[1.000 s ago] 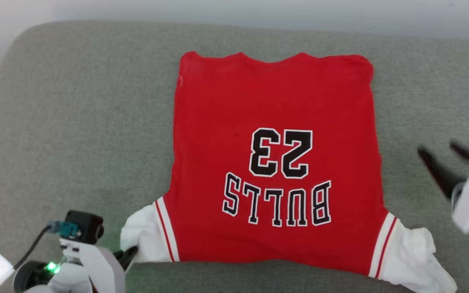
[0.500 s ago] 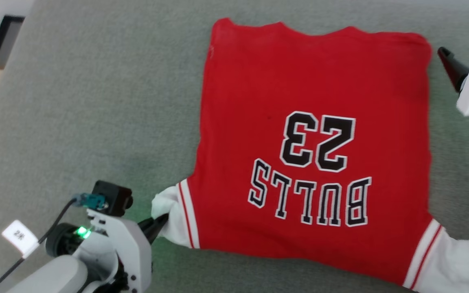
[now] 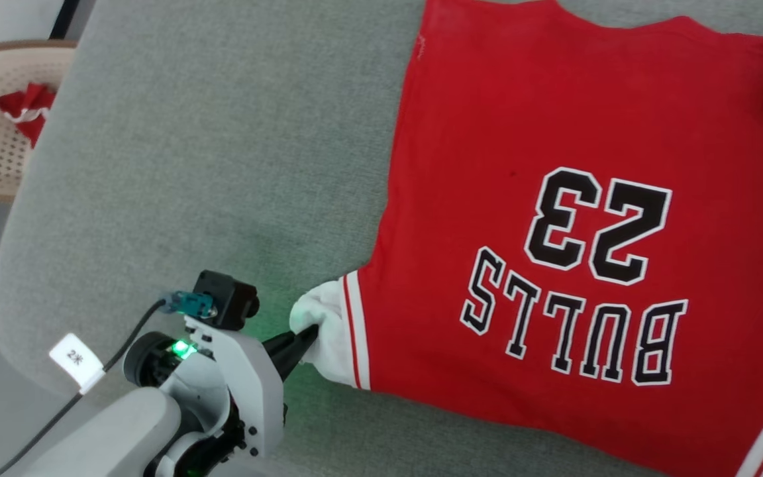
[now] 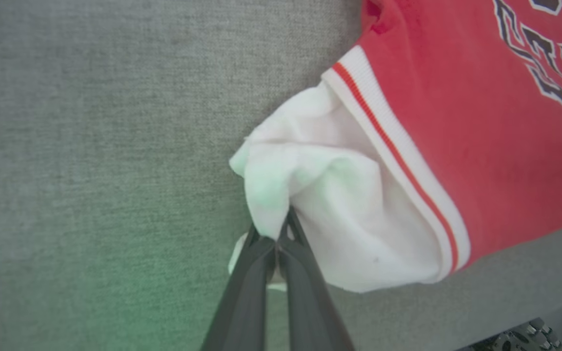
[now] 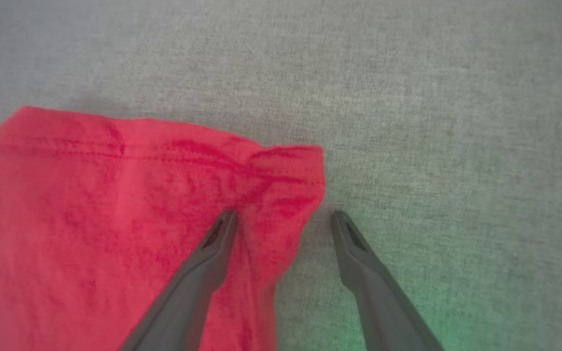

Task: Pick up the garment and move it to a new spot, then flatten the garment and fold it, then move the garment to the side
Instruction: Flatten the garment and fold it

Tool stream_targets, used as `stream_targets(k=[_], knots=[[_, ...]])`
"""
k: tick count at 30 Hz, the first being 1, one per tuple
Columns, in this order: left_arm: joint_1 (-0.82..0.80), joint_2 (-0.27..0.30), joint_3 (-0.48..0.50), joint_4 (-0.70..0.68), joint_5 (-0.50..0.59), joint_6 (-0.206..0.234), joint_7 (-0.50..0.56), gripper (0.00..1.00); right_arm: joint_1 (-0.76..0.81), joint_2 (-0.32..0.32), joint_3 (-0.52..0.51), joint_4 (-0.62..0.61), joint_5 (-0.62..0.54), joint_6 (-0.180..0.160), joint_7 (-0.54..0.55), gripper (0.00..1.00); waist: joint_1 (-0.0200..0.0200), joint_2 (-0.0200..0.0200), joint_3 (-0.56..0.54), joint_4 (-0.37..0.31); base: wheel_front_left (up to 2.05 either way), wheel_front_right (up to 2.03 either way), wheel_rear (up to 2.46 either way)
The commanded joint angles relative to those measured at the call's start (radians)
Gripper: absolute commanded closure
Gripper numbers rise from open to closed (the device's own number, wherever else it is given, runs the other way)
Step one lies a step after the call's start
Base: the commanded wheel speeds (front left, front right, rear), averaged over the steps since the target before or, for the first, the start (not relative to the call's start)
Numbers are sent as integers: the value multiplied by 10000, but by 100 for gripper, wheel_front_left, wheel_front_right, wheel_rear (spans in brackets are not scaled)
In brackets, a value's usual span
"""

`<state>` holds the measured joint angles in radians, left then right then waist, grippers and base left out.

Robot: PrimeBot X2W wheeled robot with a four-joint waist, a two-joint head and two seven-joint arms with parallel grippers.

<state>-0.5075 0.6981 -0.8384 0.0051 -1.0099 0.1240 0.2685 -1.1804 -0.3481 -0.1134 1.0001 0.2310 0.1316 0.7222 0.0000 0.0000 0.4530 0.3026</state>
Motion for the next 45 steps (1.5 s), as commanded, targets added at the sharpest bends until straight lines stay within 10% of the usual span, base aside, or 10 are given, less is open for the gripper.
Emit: stream_targets(k=[1,2,3,18,29,36,45], knots=[[-44,-57,-51,179,38,-67,-16,100,314,99,-109,611,-332,-18,350,2,0,0,186,240,0,0,0],[-65,-102,-64,262,24,-86,-28,100,327,87,-170,843,-548,-18,445,65,0,0,195,263,0,0,0],[-91,-134,-75,339,25,-140,-43,100,314,56,-242,1007,-739,-18,468,100,0,0,203,277,0,0,0],[332,363,258,723,-220,70,-342,100,280,352,1080,571,-858,-18,483,100,0,0,-588,-816,0,0,0],[830,1143,479,236,-401,424,-248,100,3118,-747,3347,-3835,2435,-18,1154,100,0,0,-1470,-2041,0,0,0],[1050,1500,570,-80,-469,599,-204,100,6137,-1232,2528,-7201,3579,-18,1636,100,0,0,-1773,-2700,0,0,0],[963,1582,508,-157,-392,546,-107,100,9905,-46,951,-9417,3196,-18,1976,100,0,0,-1855,-3071,0,0,0]])
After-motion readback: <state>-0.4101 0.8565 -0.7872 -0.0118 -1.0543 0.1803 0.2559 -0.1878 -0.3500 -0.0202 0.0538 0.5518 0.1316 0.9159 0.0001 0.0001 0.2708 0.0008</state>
